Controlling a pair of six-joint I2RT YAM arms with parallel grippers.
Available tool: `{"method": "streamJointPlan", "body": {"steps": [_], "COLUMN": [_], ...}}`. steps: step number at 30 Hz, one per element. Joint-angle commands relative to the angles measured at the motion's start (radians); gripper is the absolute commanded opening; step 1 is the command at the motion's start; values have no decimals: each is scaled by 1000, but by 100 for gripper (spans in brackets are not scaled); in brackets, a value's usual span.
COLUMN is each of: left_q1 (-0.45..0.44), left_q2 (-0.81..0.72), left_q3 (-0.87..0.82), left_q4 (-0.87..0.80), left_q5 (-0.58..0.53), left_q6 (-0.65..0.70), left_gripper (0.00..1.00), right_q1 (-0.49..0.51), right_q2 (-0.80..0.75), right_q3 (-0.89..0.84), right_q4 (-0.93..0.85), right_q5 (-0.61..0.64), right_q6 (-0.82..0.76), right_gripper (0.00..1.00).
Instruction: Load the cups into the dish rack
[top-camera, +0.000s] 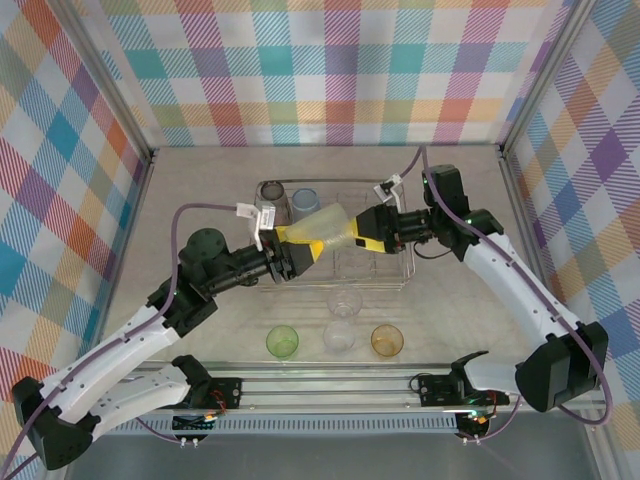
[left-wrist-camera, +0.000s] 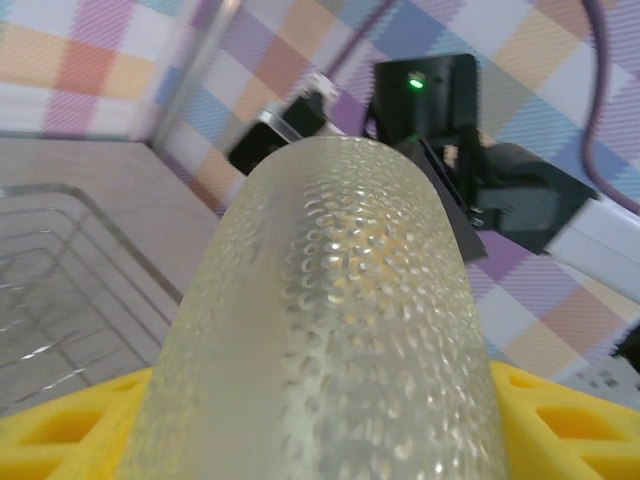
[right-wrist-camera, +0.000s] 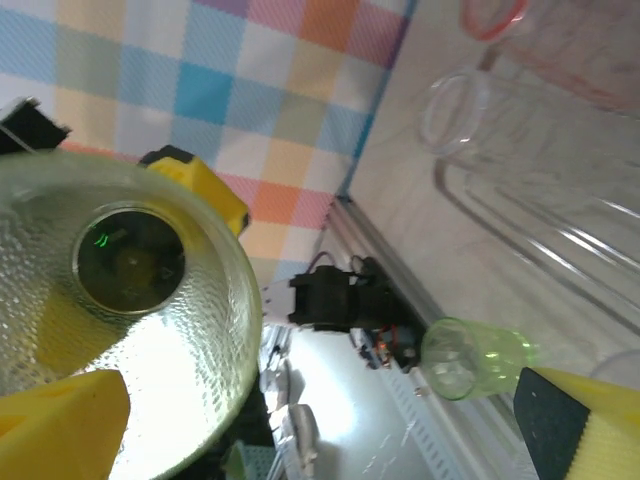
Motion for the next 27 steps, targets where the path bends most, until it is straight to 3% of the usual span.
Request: {"method": "streamJointPlan", "body": {"steps": [1,4,7,11,19,27], "left_q1": [-6,-7,-7,-7,-12,-16], "left_q2": [-2,58,157,317,577,819], "left_q3": [70,151,260,391,603,822], "left_q4": [-172,-349,-562,-764,-949,-1132], "left_q5": [-214,-287,-329,-379,-387,-473], "left_q6": [-9,-18,-22,-18,27,75], "left_gripper": [45,38,29,23,18,16], "right_q1": [-6,-34,-106,-160,-163,-163], "right_q2": [-48,-80,-124,-173,-216,-220], "right_q3": [46,28,-26,-68,-102,-132], "right_q4": [-168,-266,-280,-282,-301,-299], "right_q5": [212,471,561,604,627,631], "right_q6": [-96,-71,-34,-37,-94,-116], "right_gripper": [99,99,99,99,99,99]}}
